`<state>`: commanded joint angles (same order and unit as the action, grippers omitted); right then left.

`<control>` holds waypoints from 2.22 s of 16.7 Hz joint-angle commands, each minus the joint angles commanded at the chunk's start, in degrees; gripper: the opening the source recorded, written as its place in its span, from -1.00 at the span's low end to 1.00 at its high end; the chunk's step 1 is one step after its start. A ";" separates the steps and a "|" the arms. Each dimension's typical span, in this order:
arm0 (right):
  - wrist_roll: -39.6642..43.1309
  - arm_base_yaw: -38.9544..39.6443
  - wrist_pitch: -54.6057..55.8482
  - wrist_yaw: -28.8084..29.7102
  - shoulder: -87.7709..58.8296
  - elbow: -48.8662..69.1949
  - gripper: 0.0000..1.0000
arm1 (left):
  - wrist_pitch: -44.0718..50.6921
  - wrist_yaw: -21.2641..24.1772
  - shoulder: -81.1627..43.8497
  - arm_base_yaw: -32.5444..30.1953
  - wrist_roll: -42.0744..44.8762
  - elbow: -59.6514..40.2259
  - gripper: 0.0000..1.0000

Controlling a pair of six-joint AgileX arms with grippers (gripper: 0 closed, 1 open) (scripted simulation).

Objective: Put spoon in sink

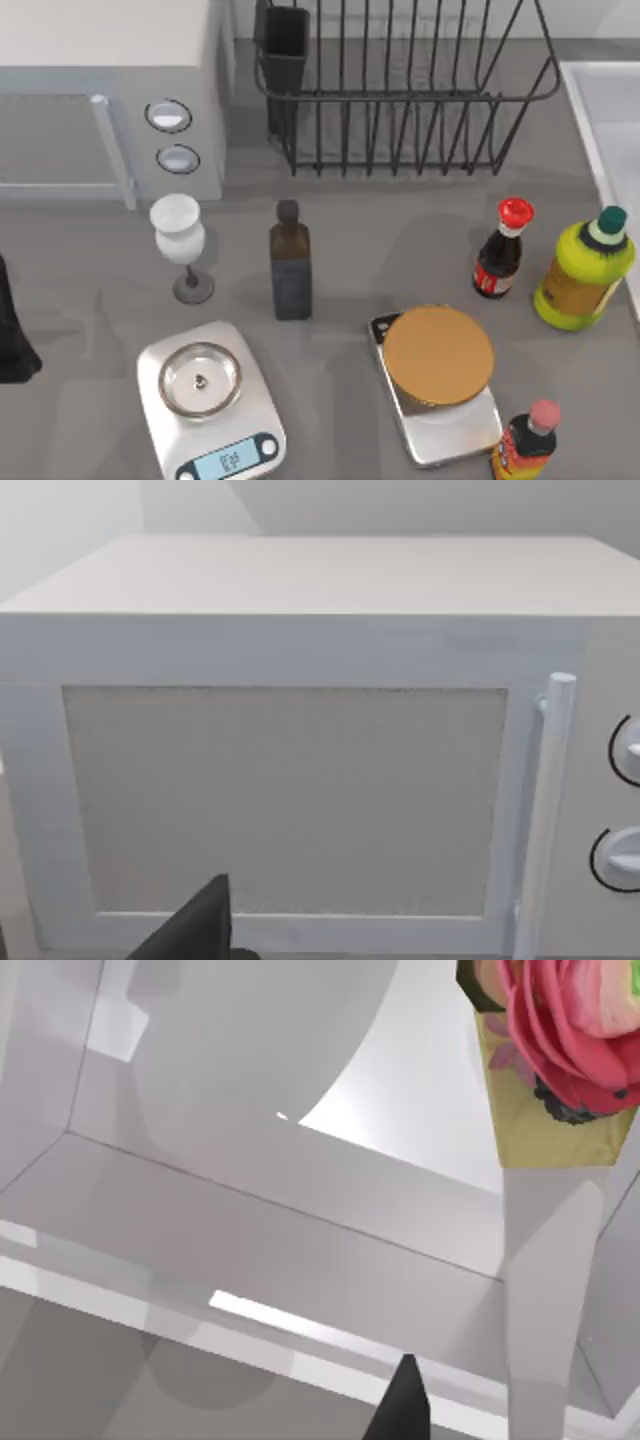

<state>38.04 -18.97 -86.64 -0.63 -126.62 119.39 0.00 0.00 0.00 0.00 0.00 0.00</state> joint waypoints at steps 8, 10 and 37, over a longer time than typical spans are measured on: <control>-9.50 8.40 -9.92 0.50 -26.23 40.12 -1.00 | 0.00 0.00 0.00 0.00 0.00 0.00 1.00; -10.95 9.65 -10.75 0.67 -29.32 44.59 -1.00 | 0.00 0.00 0.00 0.00 0.00 0.00 1.00; -11.75 10.40 7.33 0.68 -22.28 19.75 -0.55 | 0.00 0.00 0.00 0.00 0.00 0.00 1.00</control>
<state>26.29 -8.57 -79.31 0.05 -148.90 139.15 0.00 0.00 0.00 0.00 0.00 0.00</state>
